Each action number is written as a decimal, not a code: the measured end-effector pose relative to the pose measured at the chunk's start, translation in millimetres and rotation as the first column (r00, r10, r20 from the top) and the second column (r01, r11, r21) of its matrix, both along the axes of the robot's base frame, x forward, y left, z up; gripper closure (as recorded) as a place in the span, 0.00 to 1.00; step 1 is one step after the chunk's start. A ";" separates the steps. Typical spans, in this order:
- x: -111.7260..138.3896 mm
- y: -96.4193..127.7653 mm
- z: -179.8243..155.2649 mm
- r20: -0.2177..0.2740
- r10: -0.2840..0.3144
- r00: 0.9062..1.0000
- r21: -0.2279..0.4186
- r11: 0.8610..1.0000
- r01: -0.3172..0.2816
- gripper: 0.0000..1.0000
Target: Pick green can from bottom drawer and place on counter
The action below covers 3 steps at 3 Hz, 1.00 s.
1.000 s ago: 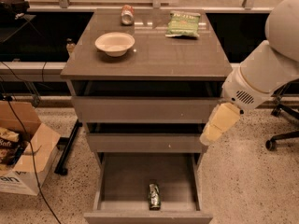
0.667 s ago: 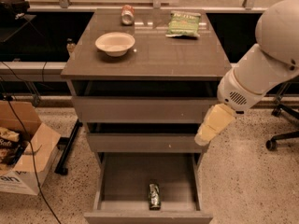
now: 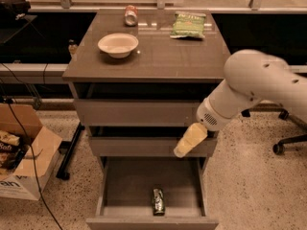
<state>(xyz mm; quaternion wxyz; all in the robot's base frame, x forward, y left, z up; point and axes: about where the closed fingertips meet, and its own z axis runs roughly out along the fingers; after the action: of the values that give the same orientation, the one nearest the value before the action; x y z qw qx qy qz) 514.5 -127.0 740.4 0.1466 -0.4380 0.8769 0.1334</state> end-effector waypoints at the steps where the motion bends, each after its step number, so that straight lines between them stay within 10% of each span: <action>1: 10.2 8.9 -40.6 -0.040 -0.061 0.997 0.022 0.998 0.062 0.00; 2: 15.4 7.4 -85.9 -0.080 -0.147 0.986 -0.009 0.989 0.146 0.00; 3: 15.1 1.1 -144.4 -0.156 -0.257 0.954 -0.052 0.966 0.252 0.00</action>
Offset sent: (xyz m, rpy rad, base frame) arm 0.0211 0.0018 -0.1418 -0.0406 0.1353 -0.2811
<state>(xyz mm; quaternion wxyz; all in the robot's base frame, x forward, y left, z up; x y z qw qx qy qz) 529.6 -125.9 596.0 0.0841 -0.3113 0.9370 0.1345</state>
